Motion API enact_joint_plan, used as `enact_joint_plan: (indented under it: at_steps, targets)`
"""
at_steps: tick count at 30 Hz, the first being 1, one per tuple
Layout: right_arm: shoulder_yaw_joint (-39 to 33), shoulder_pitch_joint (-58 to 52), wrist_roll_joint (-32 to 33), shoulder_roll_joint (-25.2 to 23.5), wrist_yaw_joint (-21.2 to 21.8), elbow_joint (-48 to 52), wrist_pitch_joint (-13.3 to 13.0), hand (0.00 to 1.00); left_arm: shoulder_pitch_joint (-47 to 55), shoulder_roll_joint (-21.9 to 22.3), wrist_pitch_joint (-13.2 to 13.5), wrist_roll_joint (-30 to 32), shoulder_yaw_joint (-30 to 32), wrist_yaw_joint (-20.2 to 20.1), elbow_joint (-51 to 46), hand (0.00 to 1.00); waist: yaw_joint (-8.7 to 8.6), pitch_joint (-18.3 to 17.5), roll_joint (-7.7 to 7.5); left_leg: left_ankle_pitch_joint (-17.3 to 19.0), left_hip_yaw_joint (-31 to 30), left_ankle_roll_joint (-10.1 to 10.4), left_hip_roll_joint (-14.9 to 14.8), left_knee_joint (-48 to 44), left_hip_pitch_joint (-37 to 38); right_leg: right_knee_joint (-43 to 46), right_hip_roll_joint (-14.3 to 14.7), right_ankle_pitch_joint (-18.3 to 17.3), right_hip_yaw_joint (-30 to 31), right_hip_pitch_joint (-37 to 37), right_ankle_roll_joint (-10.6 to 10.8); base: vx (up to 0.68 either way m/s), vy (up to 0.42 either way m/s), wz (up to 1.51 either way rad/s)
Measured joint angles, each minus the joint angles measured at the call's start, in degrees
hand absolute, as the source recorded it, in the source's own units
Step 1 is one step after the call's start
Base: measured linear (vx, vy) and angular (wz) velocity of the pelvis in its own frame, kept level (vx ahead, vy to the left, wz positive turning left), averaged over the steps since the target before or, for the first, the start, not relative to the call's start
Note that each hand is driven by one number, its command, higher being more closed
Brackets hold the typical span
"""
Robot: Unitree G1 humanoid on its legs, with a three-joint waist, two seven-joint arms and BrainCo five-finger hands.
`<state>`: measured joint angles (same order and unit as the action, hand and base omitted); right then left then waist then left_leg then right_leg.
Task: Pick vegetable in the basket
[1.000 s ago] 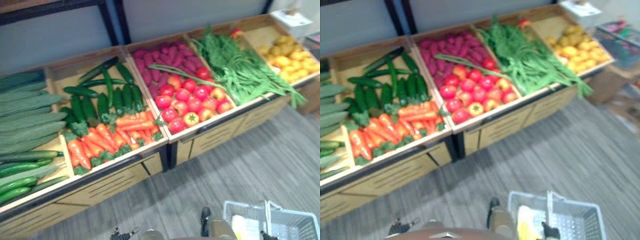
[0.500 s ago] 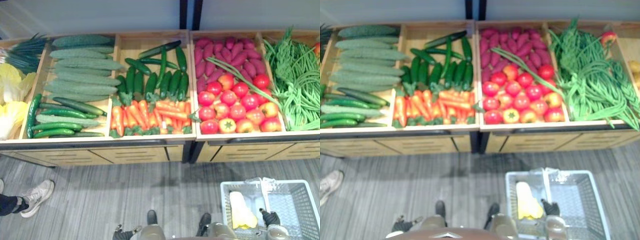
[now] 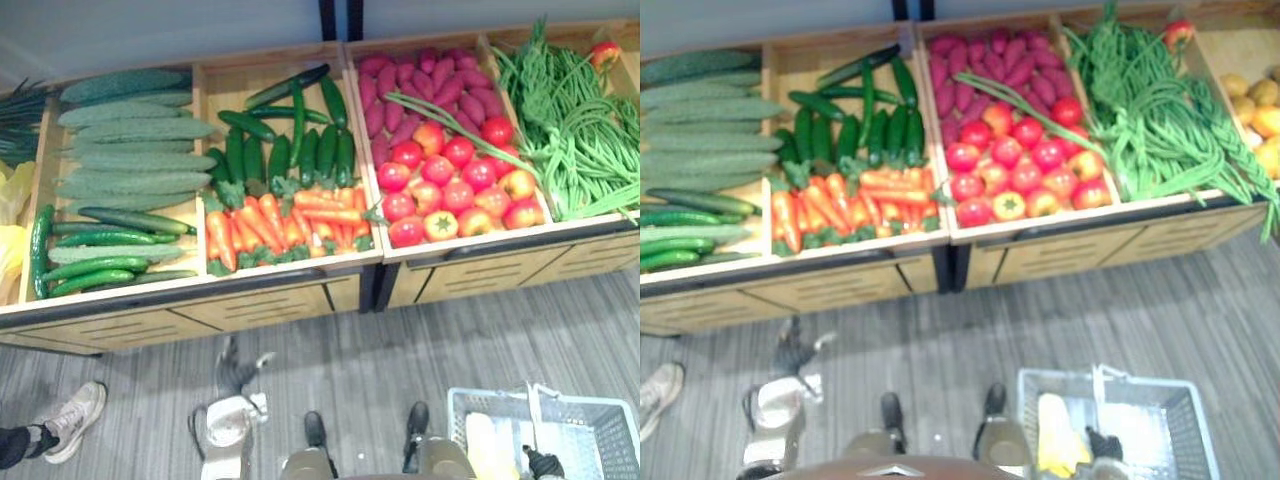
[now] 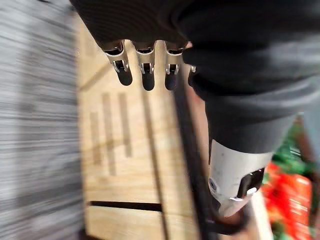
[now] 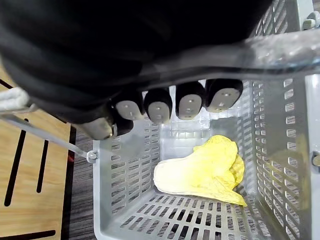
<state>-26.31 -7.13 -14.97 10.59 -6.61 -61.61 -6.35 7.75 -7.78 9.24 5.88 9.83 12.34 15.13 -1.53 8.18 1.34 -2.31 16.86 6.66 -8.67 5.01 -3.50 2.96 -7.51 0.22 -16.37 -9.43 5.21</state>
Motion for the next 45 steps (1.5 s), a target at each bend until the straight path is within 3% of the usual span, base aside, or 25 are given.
enact_joint_plan:
  at_steps: [3,7,10,12,14,18,22,24,29,36,45]
  targets:
    - [1.8,-0.2,0.1,0.7,0.0,0.5,-1.4,1.0,-1.7,-7.4,3.0,8.2,-0.1,2.8,-10.2,0.0,-0.12,0.2,0.47,0.1,1.3,0.0,-0.2,0.0,0.4,0.0,0.4,0.5,1.3,-0.6,-0.2,0.07,-0.024,-0.25]
    - [3.5,-0.2,0.0,2.8,0.1,0.6,-2.6,1.0,-5.6,-14.6,7.6,11.6,0.0,7.2,-14.3,0.0,-0.64,0.1,1.42,0.6,1.6,-0.2,0.1,-0.2,0.9,0.0,0.3,0.6,2.6,-0.5,-0.3,0.06,-0.003,-0.12]
    - [4.4,-0.1,-0.3,3.1,0.1,0.7,-3.7,1.0,-7.7,-17.6,10.3,13.1,0.1,10.8,-14.1,0.0,-1.54,0.0,1.47,0.9,1.9,-0.2,0.2,-0.3,1.1,-0.1,0.3,0.8,3.2,-0.6,-0.3,0.03,-0.004,-0.07]
    - [4.4,-0.1,-0.3,3.2,0.0,0.7,-4.0,1.0,-8.2,-17.6,10.4,13.5,0.0,11.9,-13.8,0.0,-1.54,0.0,1.47,1.2,2.6,-0.3,0.2,-0.6,1.1,-0.4,0.3,1.1,3.7,-0.7,-0.3,0.0,-0.002,-0.16]
    - [4.9,0.0,-0.3,3.4,-0.4,0.7,-4.1,1.0,-9.3,-18.3,10.2,15.9,-0.5,12.6,-11.7,0.0,-1.55,0.1,1.56,1.7,3.2,-0.5,0.3,-1.6,0.8,-1.1,0.3,1.7,4.5,-0.7,-0.2,-0.01,-0.004,-0.19]
    - [5.7,0.5,-0.3,4.1,-0.4,1.1,-4.1,1.0,-14.1,-24.3,9.9,20.4,-5.1,12.5,-3.3,0.0,-1.96,0.2,1.72,1.8,4.8,-0.6,0.5,-1.6,0.6,-2.0,0.4,3.1,6.5,-1.7,-0.2,-0.04,-0.009,-0.23]
    - [6.6,0.8,-0.7,4.1,-0.4,4.0,-4.1,1.0,-19.0,-28.7,7.9,24.8,-10.6,12.1,6.3,0.0,-2.98,0.3,1.87,1.7,6.9,-0.6,0.6,-1.6,-0.4,-2.1,0.6,3.9,8.8,-4.1,-0.2,-0.04,-0.01,-0.27]
    - [6.7,0.8,-0.7,4.1,-0.4,4.8,-4.1,1.0,-20.1,-29.0,7.5,26.0,-12.3,11.8,7.9,0.0,-2.97,0.5,1.88,1.7,8.0,-0.6,0.6,-1.4,-0.5,-2.1,0.7,4.2,9.8,-4.8,-0.2,0.0,-0.012,-0.25]
    - [7.0,0.7,-0.7,4.0,-0.5,6.7,-4.1,1.0,-26.2,-30.9,6.4,27.1,-19.0,7.1,8.6,0.0,-2.82,1.1,1.63,1.8,9.3,-0.4,-0.2,-1.2,-1.8,-2.0,1.0,4.6,10.7,-6.8,-0.2,0.03,-0.025,-0.13]
    - [8.4,0.8,-0.7,3.9,-0.5,11.3,-4.1,1.0,-34.4,-30.4,3.7,27.1,-22.1,5.8,11.8,0.0,-1.47,3.1,0.79,2.0,11.3,0.0,-0.8,-1.6,-4.3,-1.7,1.5,4.8,12.1,-9.6,-0.4,0.02,-0.024,-0.09]
    - [9.4,0.8,-0.7,3.1,-0.7,14.0,-3.9,1.0,-40.4,-26.9,-1.0,27.0,-20.2,7.7,13.1,0.0,-0.02,4.3,-0.32,2.3,12.6,0.4,-1.4,-3.2,-5.6,-0.8,1.5,4.9,12.7,-11.0,-0.5,0.01,-0.013,0.01]
